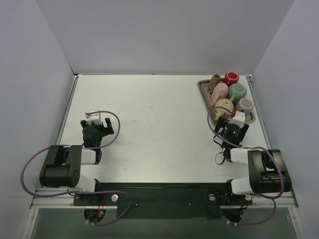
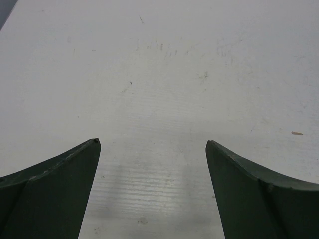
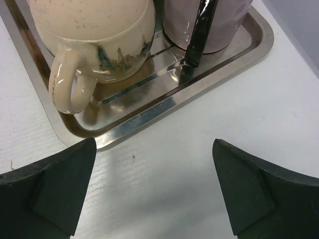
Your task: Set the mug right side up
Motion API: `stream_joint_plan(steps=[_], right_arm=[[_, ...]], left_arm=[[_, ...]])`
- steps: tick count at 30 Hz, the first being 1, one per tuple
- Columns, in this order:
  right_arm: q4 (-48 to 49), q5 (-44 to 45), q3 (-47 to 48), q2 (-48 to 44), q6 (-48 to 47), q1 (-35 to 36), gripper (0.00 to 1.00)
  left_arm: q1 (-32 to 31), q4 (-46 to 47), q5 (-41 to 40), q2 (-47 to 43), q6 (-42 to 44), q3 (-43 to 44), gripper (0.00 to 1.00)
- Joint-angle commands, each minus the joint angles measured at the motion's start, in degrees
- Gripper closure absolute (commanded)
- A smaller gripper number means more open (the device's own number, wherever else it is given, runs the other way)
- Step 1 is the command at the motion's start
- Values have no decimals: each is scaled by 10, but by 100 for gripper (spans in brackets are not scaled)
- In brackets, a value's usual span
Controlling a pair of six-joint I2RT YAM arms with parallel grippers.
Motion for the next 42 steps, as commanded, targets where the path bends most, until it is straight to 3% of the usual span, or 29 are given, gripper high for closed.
stream_joint_plan(steps=[1,4,5,7,11,13,16,17,24,34,38,42], right_arm=[[-12,44,18,-29,6,6,4],[-198,118,115,-85,26,37,4],[-298,147,146,-86,42,50,4],[-400,164,214,-75,88,78,8],[-490,235,321,-11,157,139,11],[-507,247,366,40,193,147,14],[-549,270,444,118,229,147,32],[-576,285,462,137,247,147,34],[-557,262,421,155,325,141,37],[-557,183,483,249,332,101,46],[-559,164,492,258,335,89,64],[-557,160,490,248,326,86,100]], left_arm=[[-4,40,-4,-4,3,9,2],[-4,41,-3,-5,3,9,2],[-3,41,1,-5,2,9,2],[2,9,36,-19,11,16,2],[9,-140,52,-90,-2,69,2],[37,-158,75,-100,-5,75,2],[47,-145,117,-95,-1,61,2],[48,-141,120,-94,0,59,2],[54,-142,151,-96,-12,60,1],[59,-143,172,-104,-19,57,1],[60,-138,176,-102,-19,56,0],[62,-138,188,-98,-20,56,1]])
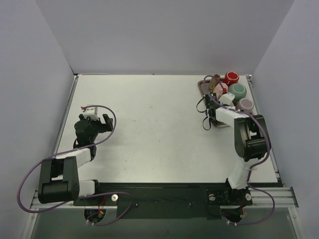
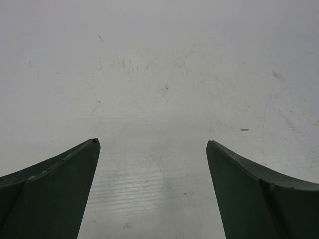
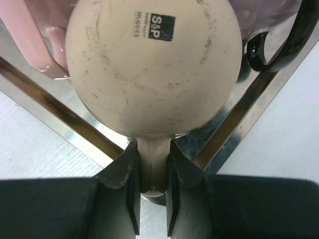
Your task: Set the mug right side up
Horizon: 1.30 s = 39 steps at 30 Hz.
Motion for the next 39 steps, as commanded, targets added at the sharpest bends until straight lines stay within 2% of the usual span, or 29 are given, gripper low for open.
stream_joint_plan(steps=[1,6,8,9,13,14,16,18,19,20,22,23,26,28,30,35,39], right_arm=[[-10,1,17,-19,0,-2,100],[-10,-3,-6,-95,-46,20,100],[12,-15,-19,-144,-74,35,100],[12,-26,-24,-164,-93,41,100],[13,-79,-42,-273,-132,70,100],[19,-101,-47,-306,-132,79,100],[35,-131,-59,-346,-129,97,100],[57,-146,-66,-381,-118,125,100],[68,-153,-71,-402,-113,141,100],[96,-169,-74,-413,-108,163,100],[138,-192,-75,-433,-98,202,100],[148,-198,-69,-442,-95,216,100],[183,-219,-45,-448,-86,285,100],[220,-235,-34,-449,-82,326,100],[257,-256,-30,-448,-70,354,100],[336,-285,-27,-439,-38,399,100],[345,-311,-4,-413,-29,415,100]], left_arm=[[5,16,27,-5,-2,-1,0],[7,-30,75,-3,22,26,0],[13,-121,118,-13,39,71,0],[17,-203,137,-15,45,119,0],[20,-416,270,-12,77,265,0],[19,-448,299,-10,72,290,0],[19,-497,367,-10,29,339,8],[16,-488,433,-15,-81,361,11],[9,-449,451,-17,-115,367,11],[-3,-432,476,-24,-183,367,12],[-34,-381,483,-41,-239,375,12],[-39,-384,479,-46,-250,385,12],[-111,-382,454,-78,-292,401,12],[-137,-330,445,-91,-341,399,11],[-149,-284,443,-99,-386,395,10],[-151,-247,431,-104,-443,397,9],[-168,-218,428,-102,-483,391,12]])
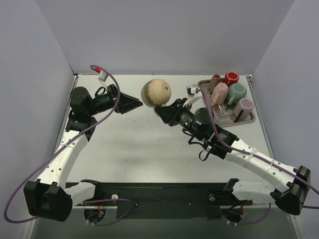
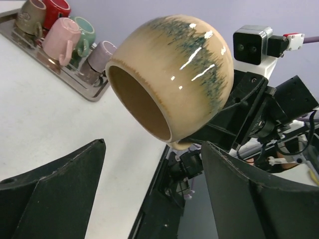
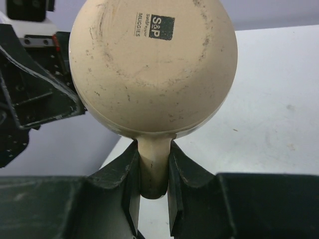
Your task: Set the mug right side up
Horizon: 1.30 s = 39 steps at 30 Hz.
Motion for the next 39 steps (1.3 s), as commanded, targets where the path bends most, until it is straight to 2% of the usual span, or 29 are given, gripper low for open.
stream_joint_plan(steps=[1,3,11,13,14,15,17,18,19,20,21,22,25,27,31,32,34,36,37,39], right_arm=[[155,-28,63,17,27,14,100],[158,-36,71,31,32,18,100],[161,-67,84,80,60,21,100],[158,-79,89,97,66,20,100],[150,-85,92,104,66,21,100],[144,-85,92,111,66,21,100],[108,-78,90,114,52,19,97],[91,-74,88,114,40,18,88],[66,-62,86,114,33,17,63],[47,-51,85,112,15,16,56],[19,-43,82,109,8,14,49],[8,-20,76,107,-6,11,45],[-39,0,54,95,-25,-10,32],[-71,0,43,90,-27,-33,29],[-150,27,32,80,-59,-94,25],[-168,53,34,75,-72,-113,22],[-231,172,41,75,-113,-145,20],[-267,237,41,81,-159,-192,17],[-273,247,42,85,-175,-209,17],[-290,247,51,104,-185,-288,17]], left_arm=[[-17,78,-1,-5,-83,14,13],[-25,101,2,-8,-107,12,17],[-26,168,-10,-9,-173,10,44],[-26,159,-19,-2,-164,11,60],[-24,140,-20,0,-149,12,84],[-24,122,-25,1,-136,13,99],[-23,41,-40,0,-75,21,100],[-22,-37,-49,1,-6,30,100],[-21,-76,-85,-1,31,35,100],[-20,-170,-105,-2,119,49,100],[-20,-203,-156,-4,158,54,100],[-19,-260,-182,-6,235,61,100],[-19,-338,-314,-8,364,65,100],[-18,-372,-372,-1,462,62,100],[-18,-459,-464,46,591,67,100],[-18,-470,-492,60,606,70,100],[-15,-499,-530,109,642,80,100],[-7,-517,-540,141,675,89,100],[-1,-524,-540,151,697,92,100],[12,-534,-556,185,715,112,100]])
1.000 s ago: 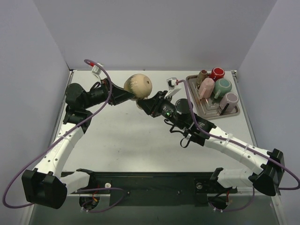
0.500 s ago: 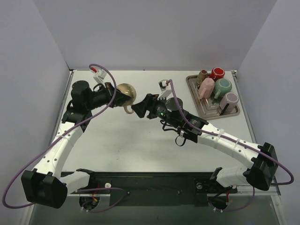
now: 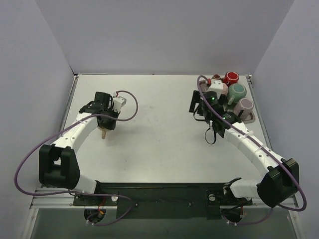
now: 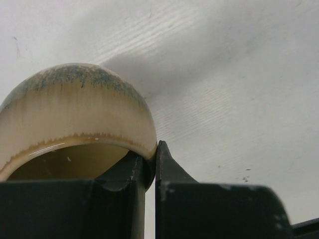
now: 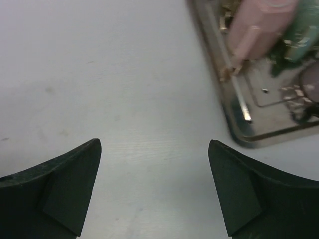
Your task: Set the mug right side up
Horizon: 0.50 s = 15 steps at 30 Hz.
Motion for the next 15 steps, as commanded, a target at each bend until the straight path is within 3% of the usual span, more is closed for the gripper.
stream_joint_plan(steps=[1,8,15], right_arm=[[-82,101,16,21,-69,-148,18],[-37,23,44,117,-103,-302,23],[-37,7,77,216,-75,-376,37]], left_arm=[[27,-24,-66,56,115,72,100],[73,-26,-21,144,132,129,100],[150,-8,86,159,138,136,100]])
